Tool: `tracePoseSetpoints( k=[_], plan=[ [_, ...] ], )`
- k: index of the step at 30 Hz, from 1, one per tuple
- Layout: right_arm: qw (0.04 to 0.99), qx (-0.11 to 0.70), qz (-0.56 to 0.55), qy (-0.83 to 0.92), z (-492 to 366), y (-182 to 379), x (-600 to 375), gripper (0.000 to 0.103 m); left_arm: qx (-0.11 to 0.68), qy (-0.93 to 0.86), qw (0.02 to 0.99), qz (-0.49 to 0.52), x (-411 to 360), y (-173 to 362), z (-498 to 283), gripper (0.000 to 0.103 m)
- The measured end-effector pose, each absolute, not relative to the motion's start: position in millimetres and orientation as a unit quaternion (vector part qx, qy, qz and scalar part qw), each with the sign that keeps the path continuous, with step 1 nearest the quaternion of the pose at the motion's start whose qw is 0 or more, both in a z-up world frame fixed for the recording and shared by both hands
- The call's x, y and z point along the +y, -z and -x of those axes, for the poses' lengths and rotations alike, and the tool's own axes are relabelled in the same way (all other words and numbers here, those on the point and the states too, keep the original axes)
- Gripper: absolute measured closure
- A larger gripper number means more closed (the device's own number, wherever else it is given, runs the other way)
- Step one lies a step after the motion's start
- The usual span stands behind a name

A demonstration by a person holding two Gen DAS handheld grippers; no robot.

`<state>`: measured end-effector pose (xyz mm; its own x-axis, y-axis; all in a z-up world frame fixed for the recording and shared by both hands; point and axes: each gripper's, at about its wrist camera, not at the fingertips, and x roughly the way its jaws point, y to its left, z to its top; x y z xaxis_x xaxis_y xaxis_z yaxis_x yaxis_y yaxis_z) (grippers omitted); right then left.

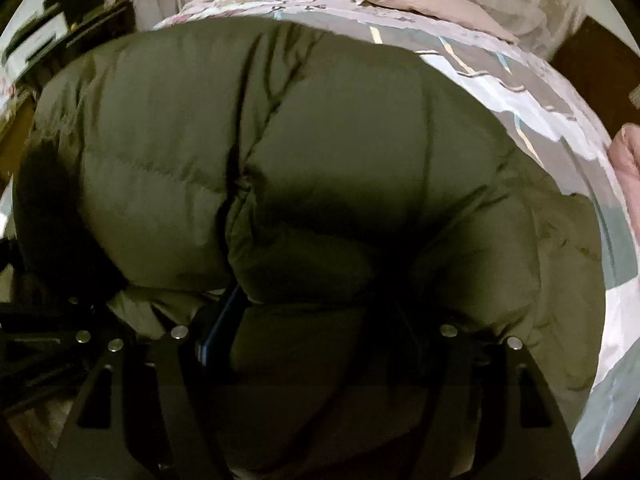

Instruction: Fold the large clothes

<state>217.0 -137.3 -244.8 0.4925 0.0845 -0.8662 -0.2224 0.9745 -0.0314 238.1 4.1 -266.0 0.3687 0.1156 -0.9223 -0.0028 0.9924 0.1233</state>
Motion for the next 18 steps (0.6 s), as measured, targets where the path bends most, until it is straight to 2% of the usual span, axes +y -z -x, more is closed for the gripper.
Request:
tracePoseSetpoints(
  k=[3,6,8,15,18],
  plan=[
    [0.872,0.482,-0.002,-0.083,-201.9,216.8,-157.1,0.033,0.539,-0.01,0.842,-0.007,14.3,242.5,-221.6,0.03],
    [0.886,0.454,-0.067,-0.067,-171.5,178.2,-174.9,0.033,0.497,0.014,0.865,0.067,30.8,212.7,-189.1,0.031],
    [0.888,0.451,-0.072,-0.059,-150.7,173.1,-179.0,0.033,0.482,0.021,0.871,0.093,37.5,201.5,-166.3,0.031],
    [0.849,0.526,-0.052,-0.031,-158.4,245.6,-181.1,0.032,0.529,0.022,0.846,0.055,21.9,247.5,-165.2,0.024],
    [0.854,0.52,-0.02,-0.033,-157.9,250.1,-173.9,0.027,0.536,0.015,0.843,0.043,17.0,248.7,-167.6,0.026]
  ],
)
